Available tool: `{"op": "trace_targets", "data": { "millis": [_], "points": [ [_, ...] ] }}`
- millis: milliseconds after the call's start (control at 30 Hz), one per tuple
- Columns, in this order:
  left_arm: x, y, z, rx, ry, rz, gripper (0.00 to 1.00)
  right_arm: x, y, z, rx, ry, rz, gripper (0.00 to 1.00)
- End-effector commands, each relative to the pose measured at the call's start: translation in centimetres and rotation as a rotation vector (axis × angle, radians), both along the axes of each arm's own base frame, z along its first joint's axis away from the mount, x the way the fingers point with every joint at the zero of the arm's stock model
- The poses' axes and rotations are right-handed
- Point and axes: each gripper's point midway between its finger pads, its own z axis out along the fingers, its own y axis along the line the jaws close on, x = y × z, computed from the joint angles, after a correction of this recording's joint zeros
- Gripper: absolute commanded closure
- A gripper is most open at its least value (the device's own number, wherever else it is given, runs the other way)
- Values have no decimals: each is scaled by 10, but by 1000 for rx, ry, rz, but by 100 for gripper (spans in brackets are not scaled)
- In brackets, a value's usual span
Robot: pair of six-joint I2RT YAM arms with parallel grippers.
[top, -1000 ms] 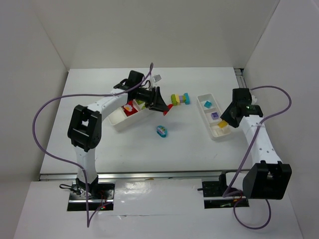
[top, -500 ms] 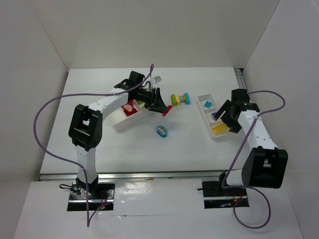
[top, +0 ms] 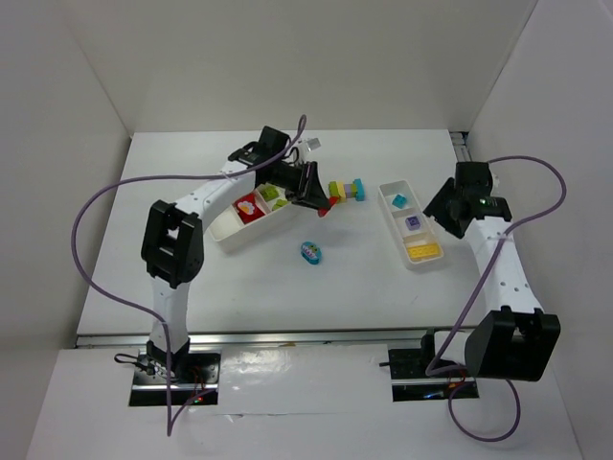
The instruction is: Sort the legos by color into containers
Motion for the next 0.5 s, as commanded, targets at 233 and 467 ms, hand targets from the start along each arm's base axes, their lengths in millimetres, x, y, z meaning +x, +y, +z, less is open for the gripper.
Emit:
{"op": "trace_targets", "data": {
  "millis": [233, 467],
  "points": [
    [-21, -19, 2, -68, 38, -143, 100, 29, 142, 47, 337, -249, 700, 24],
    [-26, -20, 14, -111, 24, -155, 100, 26, 188, 47, 505, -254, 855, 13]
  ]
}}
